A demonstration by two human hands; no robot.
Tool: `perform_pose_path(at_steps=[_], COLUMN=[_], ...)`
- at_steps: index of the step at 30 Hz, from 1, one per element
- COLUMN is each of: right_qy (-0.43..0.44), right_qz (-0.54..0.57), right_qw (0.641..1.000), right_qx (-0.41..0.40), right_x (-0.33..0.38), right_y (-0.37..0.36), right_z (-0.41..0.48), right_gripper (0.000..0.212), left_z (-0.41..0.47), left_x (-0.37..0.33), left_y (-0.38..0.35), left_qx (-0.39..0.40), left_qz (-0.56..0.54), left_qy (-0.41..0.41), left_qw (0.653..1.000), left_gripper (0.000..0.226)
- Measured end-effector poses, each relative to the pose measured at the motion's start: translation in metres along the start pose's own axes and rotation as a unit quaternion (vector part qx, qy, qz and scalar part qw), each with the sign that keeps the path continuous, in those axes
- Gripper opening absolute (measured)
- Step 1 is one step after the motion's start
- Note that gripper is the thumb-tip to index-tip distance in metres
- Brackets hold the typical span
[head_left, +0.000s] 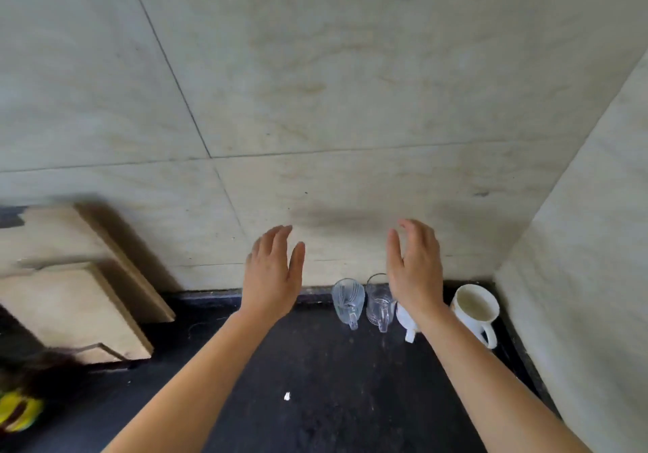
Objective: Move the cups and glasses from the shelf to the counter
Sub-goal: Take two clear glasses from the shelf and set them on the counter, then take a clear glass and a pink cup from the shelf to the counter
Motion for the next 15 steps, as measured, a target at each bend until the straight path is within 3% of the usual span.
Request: perform_pose_path(at_steps=[5, 9, 15], right_qy=[0.217, 0.336, 0.449], right_qz=[-0.006, 0.024, 0.099], right_qw=[0.976, 0.941, 0.882], right_qx=[-0.032, 0.03, 0.108], right_x=[0.133, 0.223, 0.366], right_y=[0.003, -0.043, -0.097], right_z=[0.014, -0.034, -0.156], right_gripper=[0.054, 0.06, 0.063], left_z=[-0.036, -0.103, -0.237], left_x=[0.003, 0.045, 0.112], left_y=[0.14, 0.223, 0.356], left_qx=[-0.165, -0.203, -0.256], left_qz=[0.154, 0.232, 0.324], left_qy=[-0.042, 0.036, 0.154], left_qw=[0.973, 0.951, 0.898], left_gripper=[0.058, 0.062, 0.063])
Point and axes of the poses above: each hand's wrist, its own z-axis towards the middle knuckle, its own y-axis out of the back of the hand, x = y × z, the point moved 5 cm from there along z, towards the middle knuckle, and after that the axes turned 1 degree about x, right-handed, at the moved point
